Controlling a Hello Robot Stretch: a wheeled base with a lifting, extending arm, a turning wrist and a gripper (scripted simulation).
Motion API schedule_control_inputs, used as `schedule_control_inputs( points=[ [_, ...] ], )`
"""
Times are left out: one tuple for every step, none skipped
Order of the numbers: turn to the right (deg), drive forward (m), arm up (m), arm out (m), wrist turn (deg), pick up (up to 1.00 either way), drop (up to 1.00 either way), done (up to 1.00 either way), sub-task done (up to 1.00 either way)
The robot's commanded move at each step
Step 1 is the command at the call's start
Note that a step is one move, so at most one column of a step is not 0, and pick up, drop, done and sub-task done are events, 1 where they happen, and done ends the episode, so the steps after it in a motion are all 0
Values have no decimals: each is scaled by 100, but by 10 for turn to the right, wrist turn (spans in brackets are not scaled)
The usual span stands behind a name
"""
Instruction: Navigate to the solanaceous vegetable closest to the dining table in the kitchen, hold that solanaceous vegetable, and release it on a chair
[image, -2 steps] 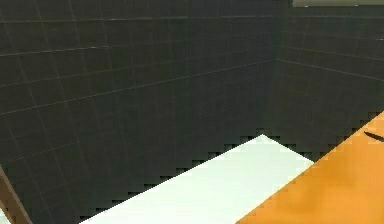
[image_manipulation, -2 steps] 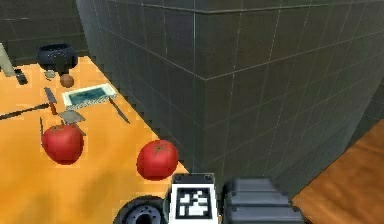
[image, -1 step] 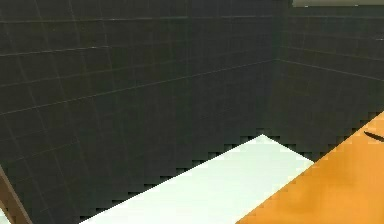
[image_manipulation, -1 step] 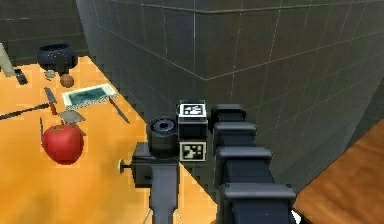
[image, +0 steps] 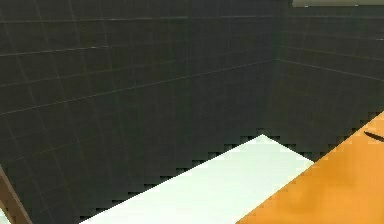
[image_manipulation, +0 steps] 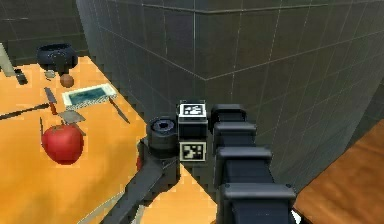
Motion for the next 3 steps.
schedule_control_inputs(
  points=[
    [0, 0, 0, 0, 450, 0, 0, 0, 0],
    [0, 0, 0, 0, 450, 0, 0, 0, 0],
    [0, 0, 0, 0, 240, 0, 0, 0, 0]
  ],
)
